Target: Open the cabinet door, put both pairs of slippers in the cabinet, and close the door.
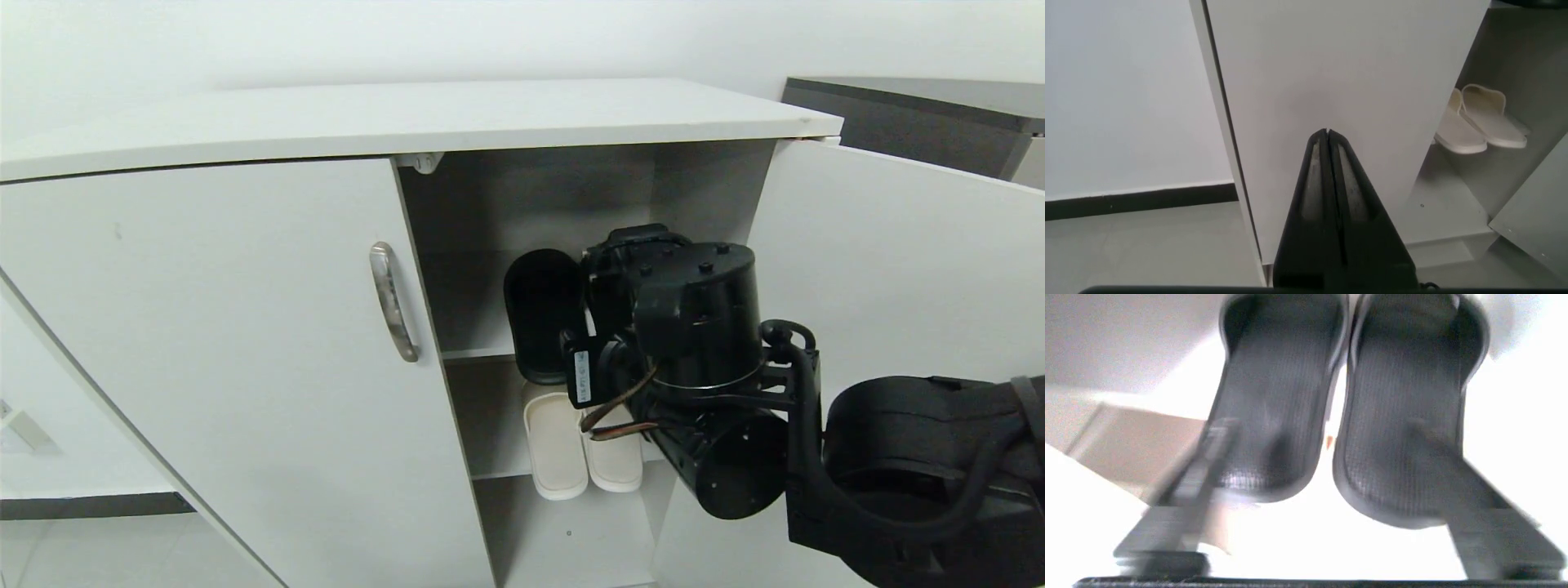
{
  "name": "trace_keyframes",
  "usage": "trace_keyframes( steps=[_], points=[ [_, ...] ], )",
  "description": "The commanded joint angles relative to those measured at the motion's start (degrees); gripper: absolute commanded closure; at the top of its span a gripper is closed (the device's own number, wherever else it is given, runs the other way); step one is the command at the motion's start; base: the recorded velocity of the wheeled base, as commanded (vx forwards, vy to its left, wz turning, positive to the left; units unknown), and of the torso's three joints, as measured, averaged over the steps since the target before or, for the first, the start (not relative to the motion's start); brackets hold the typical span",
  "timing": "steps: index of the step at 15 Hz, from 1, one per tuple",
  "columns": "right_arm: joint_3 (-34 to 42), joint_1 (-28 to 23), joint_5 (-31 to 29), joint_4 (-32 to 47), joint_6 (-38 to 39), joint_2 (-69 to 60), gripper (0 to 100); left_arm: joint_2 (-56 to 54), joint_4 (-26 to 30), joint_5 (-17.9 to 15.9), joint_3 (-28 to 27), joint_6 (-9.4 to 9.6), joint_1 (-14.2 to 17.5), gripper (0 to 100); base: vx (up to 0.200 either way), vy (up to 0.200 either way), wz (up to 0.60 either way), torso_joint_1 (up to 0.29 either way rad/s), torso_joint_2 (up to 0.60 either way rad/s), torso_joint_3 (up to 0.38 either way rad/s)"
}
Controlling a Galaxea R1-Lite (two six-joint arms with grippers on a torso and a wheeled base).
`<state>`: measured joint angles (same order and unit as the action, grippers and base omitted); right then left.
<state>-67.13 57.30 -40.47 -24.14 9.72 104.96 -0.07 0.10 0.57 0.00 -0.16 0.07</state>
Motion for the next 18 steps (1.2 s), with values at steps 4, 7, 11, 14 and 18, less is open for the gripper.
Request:
trace_keyframes(
  steps=[4,7,11,14,18],
  points=[
    [2.8,0.4,1.2,-2.8,-0.2,-0.6,100,0.1,0.0,0.0,0.0,-0.02,0.0,100,0.0,0.0,0.0,0.0,0.0,0.0],
    [3.1,0.4,1.3,-2.9,-0.1,-0.6,100,0.1,0.0,0.0,0.0,-0.11,0.0,100,-0.067,0.0,0.0,0.001,0.0,0.001],
    [3.6,0.4,1.3,-3.0,-0.1,-0.6,100,0.1,0.0,0.0,0.0,-0.11,0.0,100,-0.2,0.0,0.0,0.002,0.0,0.0],
    [4.0,0.4,1.3,-3.4,-0.1,-0.6,100,0.1,0.0,0.0,0.0,-0.11,0.0,100,-0.2,0.0,0.0,-0.001,0.0,0.005],
    [7.2,0.4,1.9,-4.2,0.2,-0.9,100,0.1,0.0,0.0,0.0,-0.11,0.0,100,-0.2,0.0,0.0,0.002,0.0,0.004]
  ],
)
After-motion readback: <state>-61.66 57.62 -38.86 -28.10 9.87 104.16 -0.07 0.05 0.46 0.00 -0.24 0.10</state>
